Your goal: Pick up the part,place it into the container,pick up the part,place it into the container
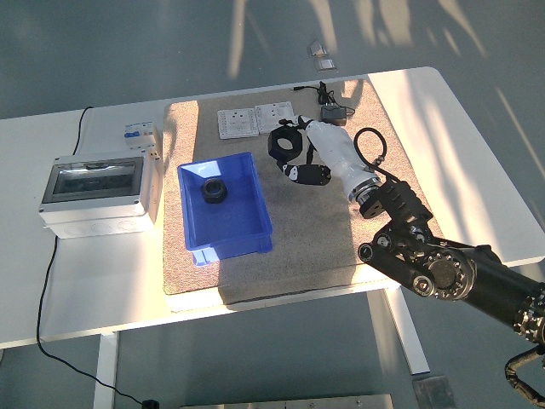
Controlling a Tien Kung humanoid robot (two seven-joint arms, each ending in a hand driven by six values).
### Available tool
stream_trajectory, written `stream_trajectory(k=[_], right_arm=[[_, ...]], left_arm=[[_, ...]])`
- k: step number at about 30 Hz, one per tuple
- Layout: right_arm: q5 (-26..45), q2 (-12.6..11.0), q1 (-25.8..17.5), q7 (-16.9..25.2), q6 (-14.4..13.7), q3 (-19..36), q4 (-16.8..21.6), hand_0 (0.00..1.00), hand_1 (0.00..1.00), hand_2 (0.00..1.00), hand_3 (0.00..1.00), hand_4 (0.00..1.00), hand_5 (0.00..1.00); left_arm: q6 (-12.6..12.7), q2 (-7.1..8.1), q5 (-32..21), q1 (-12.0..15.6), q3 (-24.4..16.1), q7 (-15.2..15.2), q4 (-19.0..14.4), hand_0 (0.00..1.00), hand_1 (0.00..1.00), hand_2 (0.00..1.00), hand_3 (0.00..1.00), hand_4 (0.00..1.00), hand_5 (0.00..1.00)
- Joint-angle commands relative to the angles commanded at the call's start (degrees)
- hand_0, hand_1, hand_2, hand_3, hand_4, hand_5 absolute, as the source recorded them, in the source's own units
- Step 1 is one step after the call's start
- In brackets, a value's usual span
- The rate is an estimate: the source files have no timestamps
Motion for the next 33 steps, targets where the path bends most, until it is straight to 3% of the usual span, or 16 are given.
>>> stream_trajectory(k=[5,6,11,12,15,17,18,23,24,33], right_arm=[[-7.88,-0.02,2.37,-4.43,6.77,-2.93,6.94,0.631,0.265,0.447,0.572,0.339,0.002],[-9.43,0.05,2.81,-5.53,8.47,-3.92,8.08,0.681,0.396,0.579,0.621,0.326,0.013],[-13.52,0.38,3.50,-8.38,15.24,-6.46,8.84,0.681,0.396,0.579,0.621,0.326,0.013],[-13.87,0.43,3.55,-8.65,16.46,-6.66,8.83,0.772,0.631,0.694,0.670,0.349,0.058],[-14.33,0.52,3.61,-9.37,19.21,-6.91,8.75,0.772,0.631,0.694,0.670,0.349,0.058],[-14.44,0.55,3.59,-9.94,20.37,-6.99,8.63,0.772,0.631,0.694,0.670,0.349,0.058],[-14.45,0.56,3.57,-10.28,20.93,-7.07,8.53,0.882,0.797,0.810,0.711,0.407,0.118],[-14.76,0.56,3.70,-11.55,22.73,-7.81,8.28,0.882,0.797,0.810,0.711,0.407,0.118],[-14.89,0.54,3.78,-11.72,22.98,-8.02,8.28,0.995,0.905,0.896,0.769,0.528,0.240],[-15.42,0.45,3.97,-12.01,23.23,-8.40,8.27,0.998,0.931,0.908,0.781,0.545,0.270]], left_arm=[[0.01,-0.03,-0.21,-0.20,0.19,0.10,0.00,0.673,0.660,0.637,0.755,0.766,0.864],[0.00,-0.03,-0.26,-0.28,0.23,0.11,0.00,0.674,0.661,0.638,0.755,0.765,0.864],[0.02,-0.05,-0.64,-0.40,0.41,0.11,0.00,0.674,0.661,0.638,0.755,0.765,0.864],[0.02,-0.05,-0.64,-0.41,0.41,0.11,0.00,0.674,0.661,0.639,0.755,0.766,0.866],[0.02,-0.05,-0.68,-0.41,0.42,0.09,0.00,0.674,0.661,0.639,0.755,0.766,0.866],[0.01,-0.05,-0.67,-0.40,0.41,0.08,0.00,0.674,0.661,0.639,0.755,0.766,0.866],[0.01,-0.04,-0.66,-0.40,0.40,0.08,0.00,0.674,0.661,0.639,0.755,0.765,0.865],[-0.01,-0.02,-0.53,-0.42,0.30,0.07,0.00,0.674,0.661,0.639,0.755,0.765,0.865],[-0.01,-0.01,-0.52,-0.43,0.29,0.07,0.00,0.674,0.662,0.639,0.755,0.766,0.865],[-0.01,0.03,-0.40,-0.47,0.23,0.04,0.00,0.674,0.662,0.638,0.755,0.766,0.865]])
